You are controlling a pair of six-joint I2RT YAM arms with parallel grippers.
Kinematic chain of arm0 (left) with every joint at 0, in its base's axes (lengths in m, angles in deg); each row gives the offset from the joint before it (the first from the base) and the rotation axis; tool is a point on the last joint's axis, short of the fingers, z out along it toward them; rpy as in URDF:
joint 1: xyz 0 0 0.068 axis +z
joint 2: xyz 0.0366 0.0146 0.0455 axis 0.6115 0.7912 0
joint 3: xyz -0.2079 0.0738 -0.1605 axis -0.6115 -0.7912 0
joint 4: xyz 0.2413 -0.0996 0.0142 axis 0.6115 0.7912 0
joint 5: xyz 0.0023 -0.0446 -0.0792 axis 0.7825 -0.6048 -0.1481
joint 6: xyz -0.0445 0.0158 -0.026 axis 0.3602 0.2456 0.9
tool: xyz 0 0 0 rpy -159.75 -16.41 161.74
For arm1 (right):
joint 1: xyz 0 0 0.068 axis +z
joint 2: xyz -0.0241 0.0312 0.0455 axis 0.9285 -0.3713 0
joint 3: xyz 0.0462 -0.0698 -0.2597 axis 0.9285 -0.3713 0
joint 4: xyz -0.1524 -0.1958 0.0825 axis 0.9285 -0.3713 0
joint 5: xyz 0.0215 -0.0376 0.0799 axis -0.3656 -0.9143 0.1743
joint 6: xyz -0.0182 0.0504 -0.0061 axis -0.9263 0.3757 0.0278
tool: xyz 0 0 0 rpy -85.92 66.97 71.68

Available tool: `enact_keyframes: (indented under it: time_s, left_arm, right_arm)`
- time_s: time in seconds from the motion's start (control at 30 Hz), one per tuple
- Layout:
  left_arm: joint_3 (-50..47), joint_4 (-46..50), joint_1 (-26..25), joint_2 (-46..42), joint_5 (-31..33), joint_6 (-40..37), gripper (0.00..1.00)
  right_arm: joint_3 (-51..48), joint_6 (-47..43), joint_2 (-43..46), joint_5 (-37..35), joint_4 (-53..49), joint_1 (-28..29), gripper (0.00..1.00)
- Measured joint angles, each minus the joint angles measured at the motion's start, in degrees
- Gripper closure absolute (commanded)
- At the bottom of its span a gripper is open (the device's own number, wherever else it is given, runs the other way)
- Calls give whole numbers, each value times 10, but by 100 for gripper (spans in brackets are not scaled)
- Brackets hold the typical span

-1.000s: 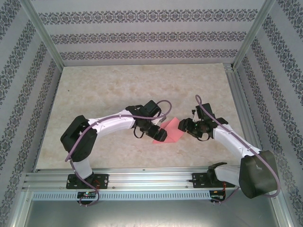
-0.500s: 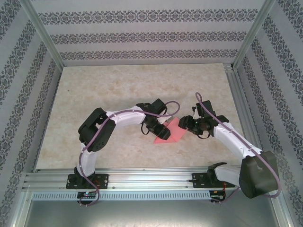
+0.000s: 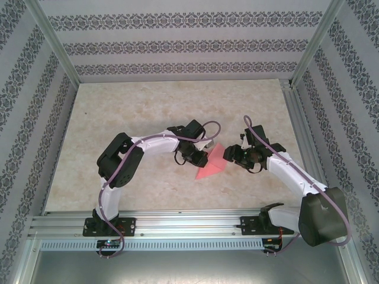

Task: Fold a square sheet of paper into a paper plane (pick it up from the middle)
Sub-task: Fold the wing for the fifth time at the center of the table.

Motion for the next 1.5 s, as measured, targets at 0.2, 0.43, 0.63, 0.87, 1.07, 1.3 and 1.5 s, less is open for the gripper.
enact_keyframes:
  time_s: [0.2, 0.43, 0.63, 0.87, 1.07, 1.3, 1.5]
  left_arm:
    - [-76, -96, 41, -16, -65, 68, 98]
    - [-188, -250, 93, -76, -121, 200, 100]
    - [-260, -418, 97, -100, -141, 334, 100]
    - [-321, -539, 98, -103, -122, 442, 100]
    - [-357, -613, 98, -103, -104, 499, 100]
    - [-385, -643, 98, -103, -80, 523, 100]
    - [-394, -644, 98, -101, -65, 523, 98]
  right_arm:
    - [5, 0, -2, 2, 2, 0, 46]
    - [5, 14, -37, 29, 45, 7, 45]
    - [5, 44, -80, 59, 115, 28, 42]
    - [3, 92, -127, 93, 211, 40, 44]
    - [1, 123, -173, 106, 272, 54, 43]
    - [2, 138, -221, 108, 297, 86, 43]
    - [7, 143, -248, 108, 311, 101, 46]
